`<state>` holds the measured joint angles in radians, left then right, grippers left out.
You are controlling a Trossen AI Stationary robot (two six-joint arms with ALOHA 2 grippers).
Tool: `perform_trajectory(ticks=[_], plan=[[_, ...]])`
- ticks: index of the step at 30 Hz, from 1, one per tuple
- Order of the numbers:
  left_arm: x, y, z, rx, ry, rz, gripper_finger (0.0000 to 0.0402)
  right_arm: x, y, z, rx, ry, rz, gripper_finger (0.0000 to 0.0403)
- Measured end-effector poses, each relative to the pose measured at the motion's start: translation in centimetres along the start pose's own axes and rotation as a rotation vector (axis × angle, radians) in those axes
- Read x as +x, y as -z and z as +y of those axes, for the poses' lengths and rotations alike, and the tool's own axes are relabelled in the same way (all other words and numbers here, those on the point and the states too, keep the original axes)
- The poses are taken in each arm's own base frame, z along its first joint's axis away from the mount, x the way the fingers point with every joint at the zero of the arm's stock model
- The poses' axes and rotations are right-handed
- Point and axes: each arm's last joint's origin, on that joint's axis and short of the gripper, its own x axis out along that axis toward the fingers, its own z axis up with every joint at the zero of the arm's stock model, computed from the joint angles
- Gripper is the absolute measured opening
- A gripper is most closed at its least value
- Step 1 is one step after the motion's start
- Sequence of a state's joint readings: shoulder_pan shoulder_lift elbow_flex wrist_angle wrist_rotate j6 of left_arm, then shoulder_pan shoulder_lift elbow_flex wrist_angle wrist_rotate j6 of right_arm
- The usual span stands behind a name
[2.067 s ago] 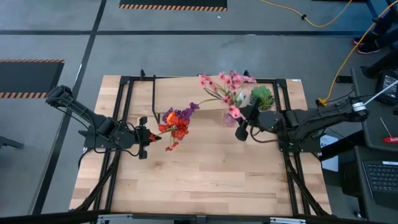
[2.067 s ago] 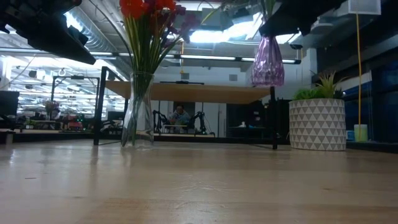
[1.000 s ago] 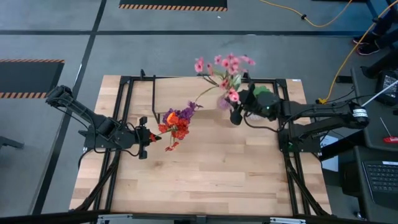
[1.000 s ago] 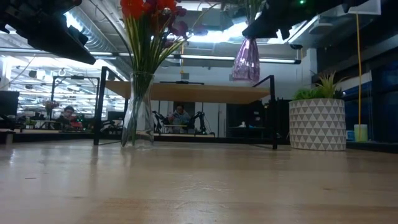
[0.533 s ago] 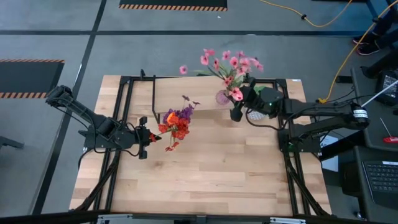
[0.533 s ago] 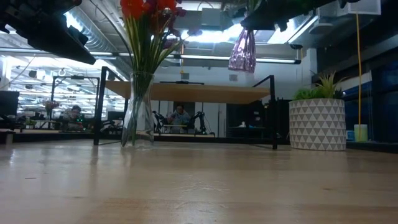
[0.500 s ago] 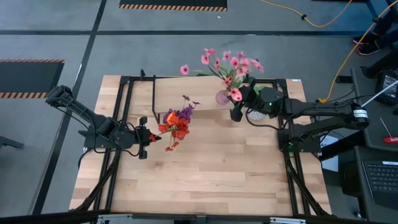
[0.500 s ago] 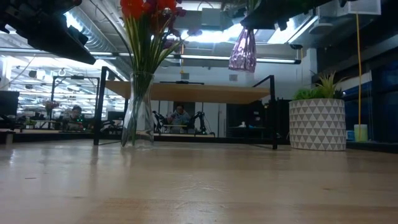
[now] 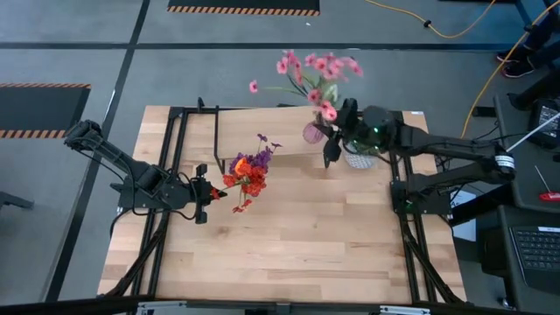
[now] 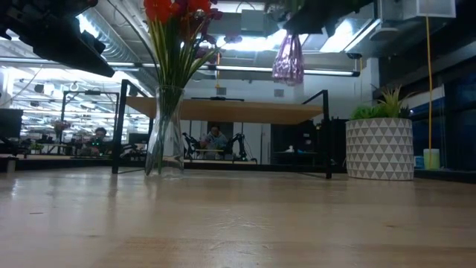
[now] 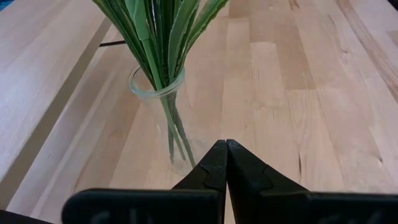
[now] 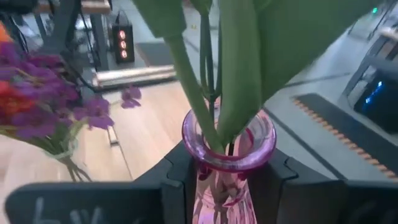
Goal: Pick and place flowers into a vace then onto a shelf
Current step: Put the pink vase on the shelf
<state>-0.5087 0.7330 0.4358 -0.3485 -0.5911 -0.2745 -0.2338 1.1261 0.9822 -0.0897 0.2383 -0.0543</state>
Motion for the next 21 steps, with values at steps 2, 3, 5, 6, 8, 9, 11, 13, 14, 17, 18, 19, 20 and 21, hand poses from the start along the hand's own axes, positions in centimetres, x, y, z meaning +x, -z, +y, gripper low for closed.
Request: perform_trajectory(ticks=[2,3,5,6,8,9,11,13,14,17,18,19,20,21], plan=[[0.0,0.0,0.0,0.000,0.000,0.000,0.0002,0.7,-0.1,-0.6,0.000,-0.002,0.034,0.0098],[0.0,0.0,0.0,0.000,0.000,0.000,0.0003,1.1,-0.3,-0.8,0.000,-0.003,0.047,0.0098],[0.0,0.0,0.0,0.000,0.000,0.000,0.0005,1.8,-0.6,-1.3,0.002,-0.018,0.060,0.0098],[0.0,0.0,0.0,0.000,0.000,0.000,0.0005,2.1,-0.8,-1.5,0.005,-0.026,0.060,0.0098],[0.0,0.0,0.0,0.000,0.000,0.000,0.0005,2.6,-1.0,-2.0,0.012,-0.035,0.057,0.0098],[0.0,0.0,0.0,0.000,0.000,0.000,0.0003,2.9,-1.0,-2.2,0.015,-0.030,0.061,0.0098],[0.0,0.0,0.0,0.000,0.000,0.000,0.0002,3.4,-0.8,-2.6,0.017,-0.016,0.077,0.0098],[0.0,0.0,0.0,0.000,0.000,0.000,0.0001,3.8,-0.5,-2.9,0.020,-0.004,0.092,0.0098],[0.0,0.0,0.0,0.000,0.000,0.000,0.0002,4.0,-0.3,-3.0,0.020,-0.001,0.101,0.0098],[0.0,0.0,0.0,0.000,0.000,0.000,0.0005,4.5,0.1,-2.9,0.010,-0.021,0.118,0.0098],[0.0,0.0,0.0,0.000,-0.001,-0.001,0.0006,4.7,0.2,-2.9,-0.001,-0.026,0.124,0.0098],[0.0,0.0,0.0,0.000,-0.002,-0.001,0.0007,4.9,0.3,-2.8,-0.004,-0.030,0.129,0.0098],[0.0,0.0,0.0,0.000,-0.005,-0.002,0.0007,5.1,0.5,-2.8,-0.005,-0.033,0.134,0.0098],[0.0,0.0,0.0,0.000,-0.010,-0.003,0.0007,5.4,0.6,-2.7,-0.006,-0.034,0.136,0.0098]])
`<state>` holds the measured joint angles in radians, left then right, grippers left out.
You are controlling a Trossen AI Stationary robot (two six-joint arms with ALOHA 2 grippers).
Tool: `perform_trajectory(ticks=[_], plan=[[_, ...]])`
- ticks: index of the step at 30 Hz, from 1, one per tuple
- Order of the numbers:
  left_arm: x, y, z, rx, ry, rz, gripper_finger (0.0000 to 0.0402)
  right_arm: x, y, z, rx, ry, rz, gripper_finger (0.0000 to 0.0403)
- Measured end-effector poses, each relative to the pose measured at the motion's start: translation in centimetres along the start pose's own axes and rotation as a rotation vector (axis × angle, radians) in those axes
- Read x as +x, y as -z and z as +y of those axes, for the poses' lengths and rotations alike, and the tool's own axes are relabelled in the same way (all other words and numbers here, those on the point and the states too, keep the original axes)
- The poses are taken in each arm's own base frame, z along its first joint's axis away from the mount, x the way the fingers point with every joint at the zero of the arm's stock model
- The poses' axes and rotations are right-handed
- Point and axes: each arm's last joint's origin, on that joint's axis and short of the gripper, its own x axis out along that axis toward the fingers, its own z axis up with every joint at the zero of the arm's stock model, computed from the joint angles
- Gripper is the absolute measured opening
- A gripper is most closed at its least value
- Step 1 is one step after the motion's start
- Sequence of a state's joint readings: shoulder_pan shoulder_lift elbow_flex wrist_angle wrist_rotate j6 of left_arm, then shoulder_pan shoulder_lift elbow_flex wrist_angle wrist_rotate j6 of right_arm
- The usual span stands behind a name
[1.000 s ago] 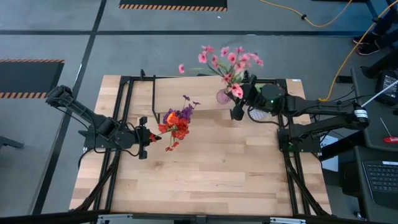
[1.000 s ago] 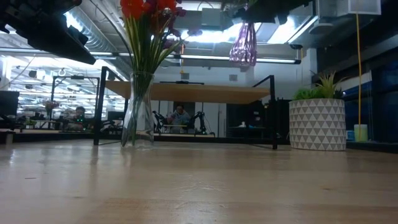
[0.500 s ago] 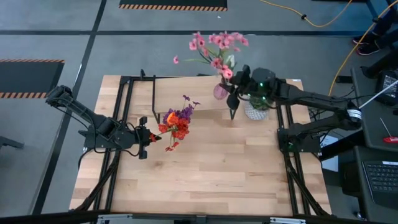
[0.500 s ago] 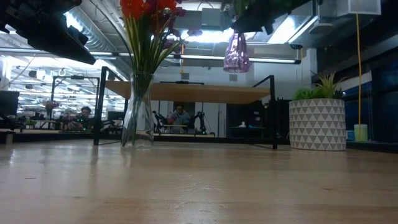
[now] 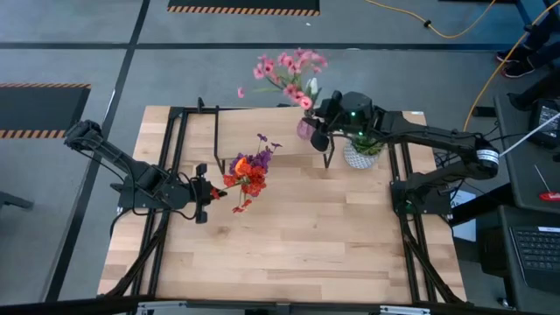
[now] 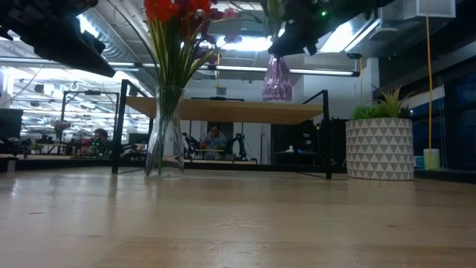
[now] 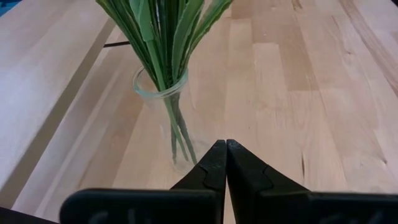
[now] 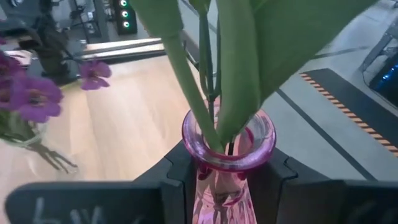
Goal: Pick and place flowers into a vace then onto a shelf
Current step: Put the pink vase on the shelf
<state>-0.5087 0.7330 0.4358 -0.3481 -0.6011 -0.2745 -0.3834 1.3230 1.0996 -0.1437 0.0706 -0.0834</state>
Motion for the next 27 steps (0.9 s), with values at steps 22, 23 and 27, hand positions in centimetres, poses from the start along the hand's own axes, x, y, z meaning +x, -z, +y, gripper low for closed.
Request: perform_trajectory(ticks=[22,23,27], plan=[[0.0,0.0,0.0,0.000,-0.008,-0.002,0.0008,1.7,1.8,-1.7,0.100,0.122,0.006,0.0098],[0.0,0.0,0.0,0.000,-0.008,-0.002,0.0008,1.7,1.9,-1.7,0.101,0.124,0.006,0.0098],[0.0,0.0,0.0,0.000,-0.008,-0.002,0.0008,1.7,1.9,-1.8,0.105,0.128,0.007,0.0098]])
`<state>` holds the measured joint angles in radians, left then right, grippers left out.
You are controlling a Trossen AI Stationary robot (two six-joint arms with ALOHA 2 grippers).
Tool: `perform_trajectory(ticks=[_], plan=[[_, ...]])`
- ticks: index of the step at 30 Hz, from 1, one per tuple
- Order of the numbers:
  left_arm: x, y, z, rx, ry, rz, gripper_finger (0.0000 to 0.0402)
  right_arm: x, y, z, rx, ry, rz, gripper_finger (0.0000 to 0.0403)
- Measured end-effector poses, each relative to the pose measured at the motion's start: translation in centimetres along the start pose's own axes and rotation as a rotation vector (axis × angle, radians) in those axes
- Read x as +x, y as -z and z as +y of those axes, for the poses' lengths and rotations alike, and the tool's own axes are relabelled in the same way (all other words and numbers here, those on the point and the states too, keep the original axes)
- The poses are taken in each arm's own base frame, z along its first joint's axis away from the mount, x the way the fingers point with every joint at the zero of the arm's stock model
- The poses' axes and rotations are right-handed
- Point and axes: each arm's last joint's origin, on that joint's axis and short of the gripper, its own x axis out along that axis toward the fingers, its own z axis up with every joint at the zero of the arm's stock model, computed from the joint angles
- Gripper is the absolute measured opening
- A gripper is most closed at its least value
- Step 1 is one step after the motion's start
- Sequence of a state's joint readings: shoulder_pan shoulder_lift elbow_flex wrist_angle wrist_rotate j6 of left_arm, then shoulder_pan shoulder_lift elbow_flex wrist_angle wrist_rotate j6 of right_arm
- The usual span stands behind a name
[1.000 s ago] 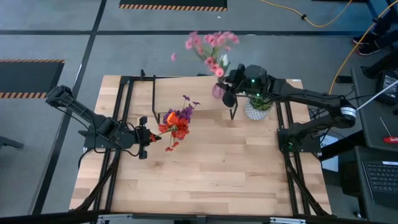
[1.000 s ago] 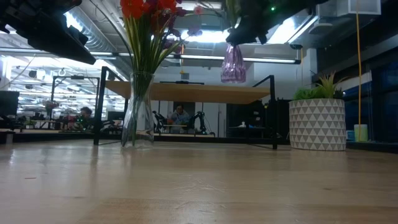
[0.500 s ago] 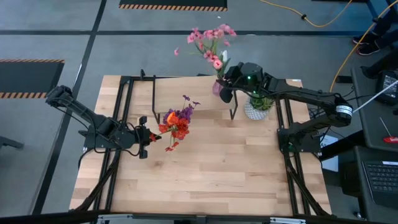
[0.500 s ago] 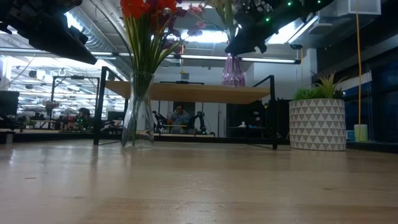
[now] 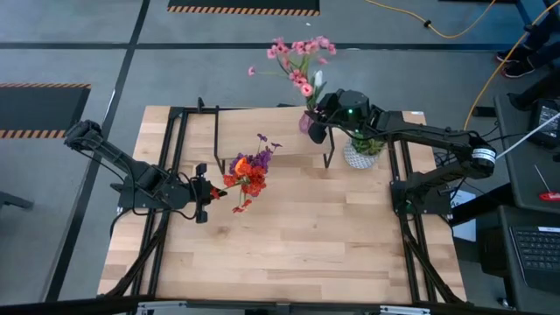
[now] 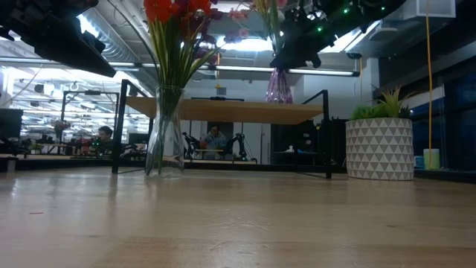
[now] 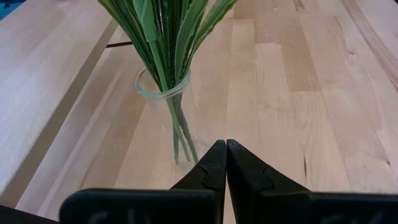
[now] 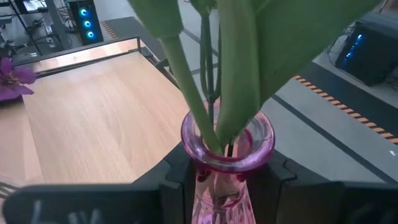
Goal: Pick and place flowers into a vace then onto a shelf
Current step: Put the pink vase on the shelf, then put the transparent vase on the shelf
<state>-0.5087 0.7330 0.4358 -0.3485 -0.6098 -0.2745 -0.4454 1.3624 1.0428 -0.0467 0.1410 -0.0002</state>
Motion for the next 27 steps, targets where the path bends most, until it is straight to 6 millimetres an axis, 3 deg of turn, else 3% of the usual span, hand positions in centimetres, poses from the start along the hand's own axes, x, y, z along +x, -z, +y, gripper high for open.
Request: perform_trajectory(ticks=[10,18,27], plan=[[0.00,0.00,0.00,0.000,0.000,0.000,0.0008,0.06,0.06,0.02,-0.005,0.000,0.003,0.0101],[0.00,0.00,0.00,0.000,0.000,0.000,0.0008,0.11,0.50,0.03,-0.012,-0.001,0.044,0.0175],[0.00,0.00,0.00,0.000,0.000,0.000,0.0008,0.00,0.52,0.02,-0.015,-0.003,0.050,0.0189]])
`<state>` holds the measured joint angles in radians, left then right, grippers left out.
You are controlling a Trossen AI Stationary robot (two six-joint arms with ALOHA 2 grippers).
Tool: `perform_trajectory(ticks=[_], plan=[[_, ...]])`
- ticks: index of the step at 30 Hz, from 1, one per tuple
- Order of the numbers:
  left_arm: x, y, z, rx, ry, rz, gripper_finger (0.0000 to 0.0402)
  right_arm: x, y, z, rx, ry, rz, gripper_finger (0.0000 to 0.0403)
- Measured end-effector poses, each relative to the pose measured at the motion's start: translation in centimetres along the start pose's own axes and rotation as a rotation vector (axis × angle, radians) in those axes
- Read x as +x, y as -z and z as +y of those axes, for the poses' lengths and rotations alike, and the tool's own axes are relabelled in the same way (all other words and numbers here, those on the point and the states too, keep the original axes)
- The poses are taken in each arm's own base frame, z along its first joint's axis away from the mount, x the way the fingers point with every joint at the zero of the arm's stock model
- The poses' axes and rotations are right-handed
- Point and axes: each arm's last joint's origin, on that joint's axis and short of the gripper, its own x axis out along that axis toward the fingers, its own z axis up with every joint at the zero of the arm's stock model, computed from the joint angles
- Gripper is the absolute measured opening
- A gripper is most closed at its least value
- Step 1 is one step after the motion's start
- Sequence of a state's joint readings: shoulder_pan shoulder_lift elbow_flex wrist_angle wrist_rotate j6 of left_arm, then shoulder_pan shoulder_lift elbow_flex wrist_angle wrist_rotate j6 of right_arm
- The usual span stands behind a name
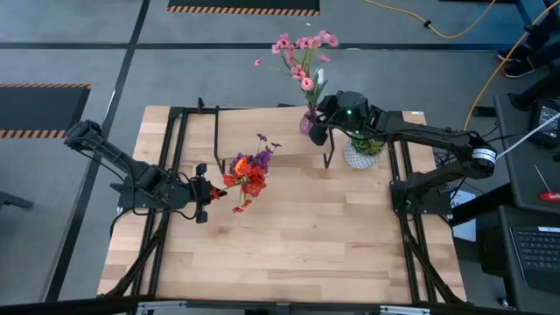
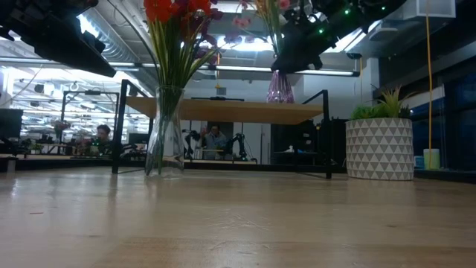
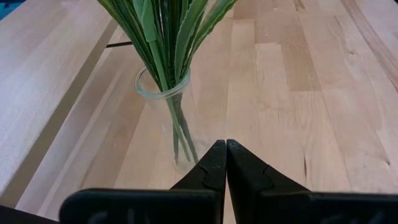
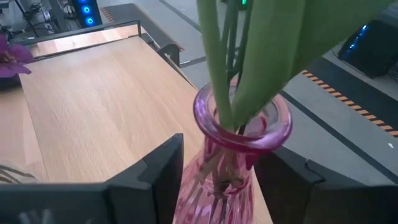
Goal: Pick and place flowers into a vace then onto a shelf
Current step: Put the transparent vase on the shelf
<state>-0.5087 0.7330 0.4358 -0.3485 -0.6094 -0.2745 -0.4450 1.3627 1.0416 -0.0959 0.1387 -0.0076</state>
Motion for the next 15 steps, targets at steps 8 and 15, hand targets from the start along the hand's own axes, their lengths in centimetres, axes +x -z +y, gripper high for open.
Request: perform_trajectory(ticks=[8,15], plan=[[0.0,0.0,0.0,0.000,0.000,0.000,0.0008,-1.5,-0.5,-0.2,0.001,0.000,-0.008,0.0190],[0.0,0.0,-0.1,0.000,0.017,0.005,0.0008,-3.6,-0.5,-0.5,0.027,0.000,0.025,0.0190]])
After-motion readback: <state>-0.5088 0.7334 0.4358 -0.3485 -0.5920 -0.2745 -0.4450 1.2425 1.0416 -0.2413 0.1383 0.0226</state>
